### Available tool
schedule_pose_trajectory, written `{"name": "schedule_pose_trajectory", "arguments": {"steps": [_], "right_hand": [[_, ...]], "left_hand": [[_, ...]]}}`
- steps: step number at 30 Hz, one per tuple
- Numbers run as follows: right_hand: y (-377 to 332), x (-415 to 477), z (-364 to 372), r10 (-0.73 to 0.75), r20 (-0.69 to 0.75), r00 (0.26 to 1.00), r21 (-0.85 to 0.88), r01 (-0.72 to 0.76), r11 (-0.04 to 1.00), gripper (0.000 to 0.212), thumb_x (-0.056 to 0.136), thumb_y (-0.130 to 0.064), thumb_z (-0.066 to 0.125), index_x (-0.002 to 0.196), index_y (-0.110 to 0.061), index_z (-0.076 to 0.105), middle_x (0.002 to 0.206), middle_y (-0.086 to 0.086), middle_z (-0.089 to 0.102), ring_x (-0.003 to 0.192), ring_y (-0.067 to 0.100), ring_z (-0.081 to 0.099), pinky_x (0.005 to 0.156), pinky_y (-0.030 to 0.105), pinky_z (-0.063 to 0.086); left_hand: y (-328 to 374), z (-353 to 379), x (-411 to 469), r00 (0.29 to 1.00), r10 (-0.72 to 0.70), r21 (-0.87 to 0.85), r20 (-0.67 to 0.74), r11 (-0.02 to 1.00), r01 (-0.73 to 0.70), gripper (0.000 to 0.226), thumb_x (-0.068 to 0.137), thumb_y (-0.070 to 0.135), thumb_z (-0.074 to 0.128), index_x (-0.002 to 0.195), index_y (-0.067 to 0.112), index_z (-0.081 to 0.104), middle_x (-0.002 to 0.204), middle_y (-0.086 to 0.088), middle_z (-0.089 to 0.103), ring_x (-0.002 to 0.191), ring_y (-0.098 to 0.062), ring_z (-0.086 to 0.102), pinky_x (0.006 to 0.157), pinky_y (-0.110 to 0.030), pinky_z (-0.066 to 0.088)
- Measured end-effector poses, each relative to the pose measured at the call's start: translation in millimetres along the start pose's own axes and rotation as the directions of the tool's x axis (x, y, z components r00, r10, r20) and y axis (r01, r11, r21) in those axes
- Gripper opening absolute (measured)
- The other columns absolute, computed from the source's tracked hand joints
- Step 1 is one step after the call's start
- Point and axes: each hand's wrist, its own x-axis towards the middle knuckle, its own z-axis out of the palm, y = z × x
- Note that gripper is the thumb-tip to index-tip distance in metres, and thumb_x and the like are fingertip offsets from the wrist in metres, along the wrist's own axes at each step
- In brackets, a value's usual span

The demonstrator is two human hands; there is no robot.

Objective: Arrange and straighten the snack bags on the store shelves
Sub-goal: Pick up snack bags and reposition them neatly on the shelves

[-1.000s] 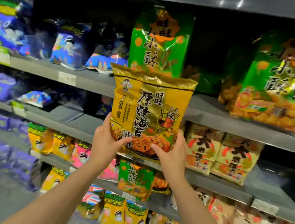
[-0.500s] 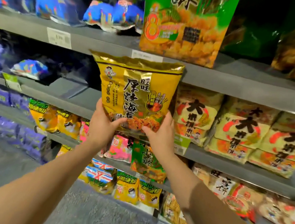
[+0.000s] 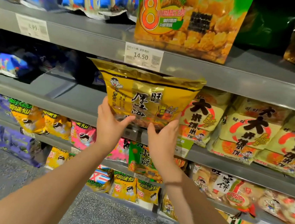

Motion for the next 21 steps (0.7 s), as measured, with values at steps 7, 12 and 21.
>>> {"name": "schedule_pose_trajectory", "arguments": {"steps": [7,12,21], "right_hand": [[-5.9,-0.6,-3.3,-0.057,-0.125,0.990,-0.044,0.052,0.998,0.081,0.087,-0.044,0.057,0.147,-0.009,0.016,0.150,0.009,0.020,0.137,0.022,0.017,0.113,0.035,0.019],[-8.9,-4.2,-5.6,-0.200,-0.228,0.953,0.030,0.213,0.977,0.081,0.087,-0.044,0.057,0.149,-0.019,0.010,0.153,0.005,0.017,0.139,0.013,0.012,0.113,0.032,0.014],[7.0,0.4,6.2,-0.547,-0.231,0.805,-0.271,0.486,0.831,0.072,0.084,-0.035,0.065,0.142,-0.027,0.023,0.150,0.001,0.024,0.136,0.019,0.019,0.113,0.031,0.008]], "left_hand": [[-0.5,7.6,13.3,0.997,-0.059,-0.010,0.054,0.998,0.060,0.098,0.068,0.041,0.078,0.143,0.022,0.017,0.130,0.004,0.053,0.115,-0.014,0.052,0.092,-0.030,0.044],[5.5,10.7,6.3,0.996,0.075,0.191,-0.054,0.980,-0.063,0.111,0.069,0.044,0.074,0.147,0.007,0.004,0.149,-0.020,0.018,0.138,-0.033,0.021,0.109,-0.050,0.029],[-9.8,4.2,12.1,0.867,0.498,0.446,-0.027,0.782,-0.435,0.084,0.072,0.040,0.074,0.137,0.015,0.025,0.140,-0.011,0.023,0.127,-0.031,0.024,0.097,-0.055,0.035]]}}
